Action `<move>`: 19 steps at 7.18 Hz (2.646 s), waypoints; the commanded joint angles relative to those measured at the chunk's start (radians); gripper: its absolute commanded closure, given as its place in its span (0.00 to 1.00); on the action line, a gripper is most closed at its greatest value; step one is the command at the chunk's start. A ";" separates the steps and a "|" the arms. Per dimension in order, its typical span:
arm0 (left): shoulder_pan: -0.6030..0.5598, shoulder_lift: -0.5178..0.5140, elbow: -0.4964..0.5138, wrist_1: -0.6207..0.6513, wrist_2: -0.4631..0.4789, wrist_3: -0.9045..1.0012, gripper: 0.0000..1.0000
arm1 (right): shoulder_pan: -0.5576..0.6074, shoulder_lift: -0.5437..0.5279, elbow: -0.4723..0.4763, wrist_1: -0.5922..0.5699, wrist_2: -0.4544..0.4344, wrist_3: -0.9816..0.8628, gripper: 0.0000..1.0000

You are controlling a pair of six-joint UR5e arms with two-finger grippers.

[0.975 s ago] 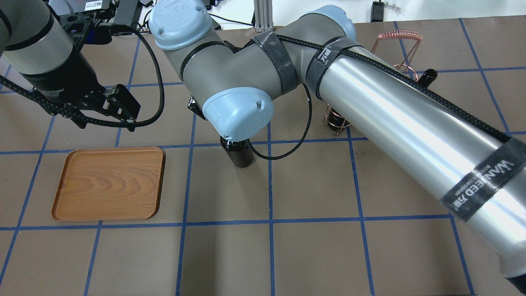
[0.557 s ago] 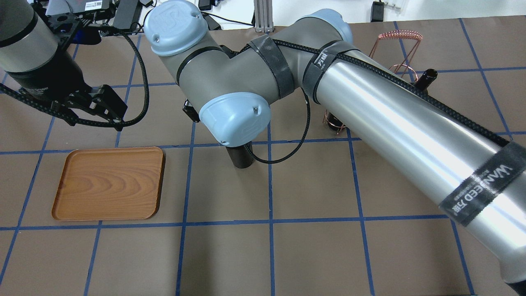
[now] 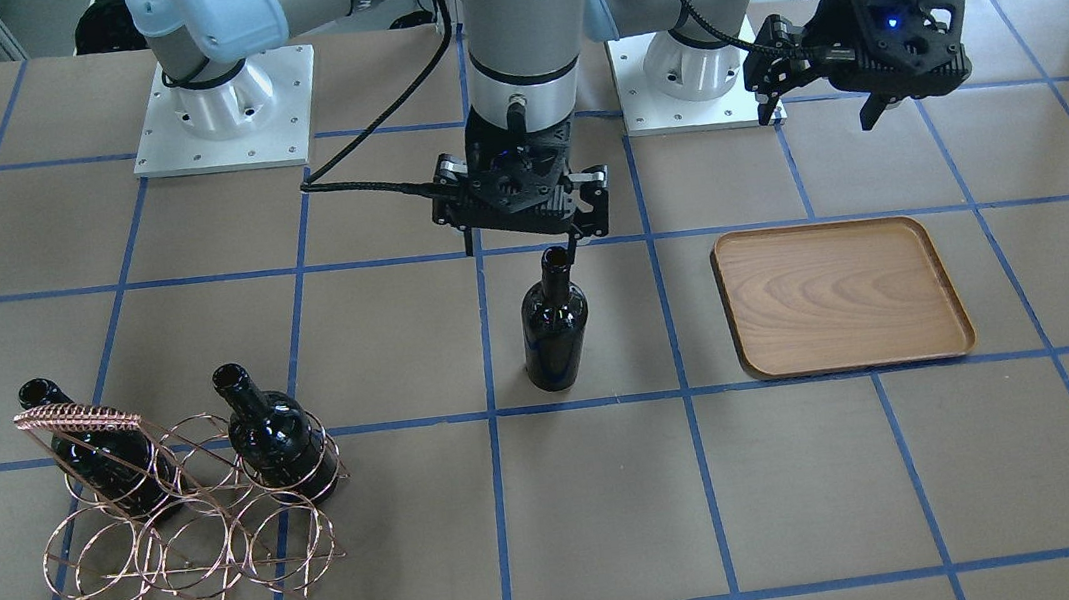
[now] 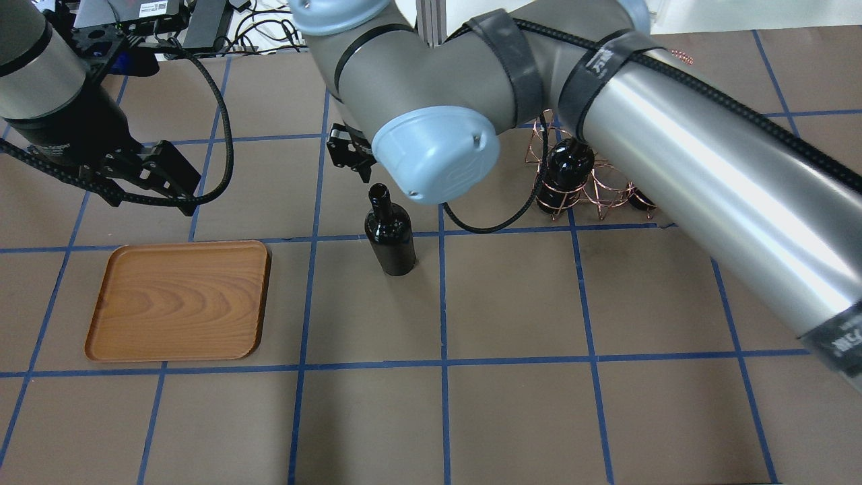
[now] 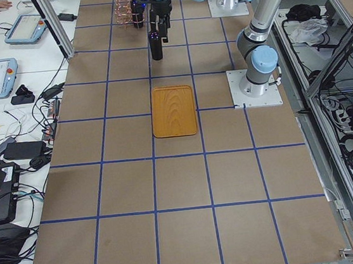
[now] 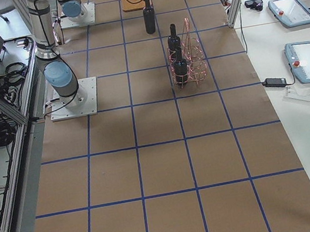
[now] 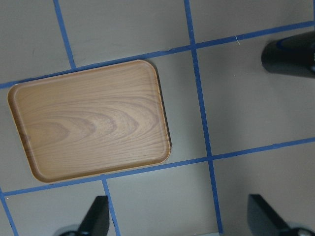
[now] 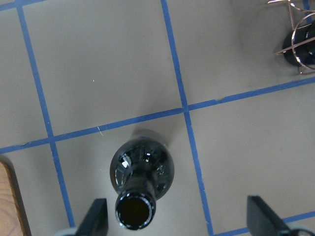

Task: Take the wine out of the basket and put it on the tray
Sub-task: 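Raise the right gripper back over the rack while the left arm approaches, then lower the left gripper over the standing bottle and grasp its top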

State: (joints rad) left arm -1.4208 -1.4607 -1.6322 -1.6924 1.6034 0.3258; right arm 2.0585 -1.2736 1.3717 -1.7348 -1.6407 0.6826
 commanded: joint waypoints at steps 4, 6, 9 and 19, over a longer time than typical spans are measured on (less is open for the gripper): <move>-0.030 -0.013 -0.006 0.039 -0.008 -0.030 0.00 | -0.228 -0.143 0.009 0.176 -0.001 -0.389 0.00; -0.072 -0.021 -0.008 0.060 -0.008 -0.063 0.00 | -0.352 -0.182 0.009 0.210 0.009 -0.556 0.00; -0.166 -0.047 0.003 0.132 -0.011 -0.127 0.00 | -0.390 -0.202 0.013 0.198 0.018 -0.634 0.00; -0.431 -0.265 -0.002 0.388 -0.085 -0.335 0.05 | -0.391 -0.216 0.038 0.149 0.015 -0.634 0.00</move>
State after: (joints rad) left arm -1.8428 -1.7046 -1.6329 -1.3195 1.5183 -0.0076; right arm 1.6676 -1.4894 1.4098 -1.5867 -1.6241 0.0492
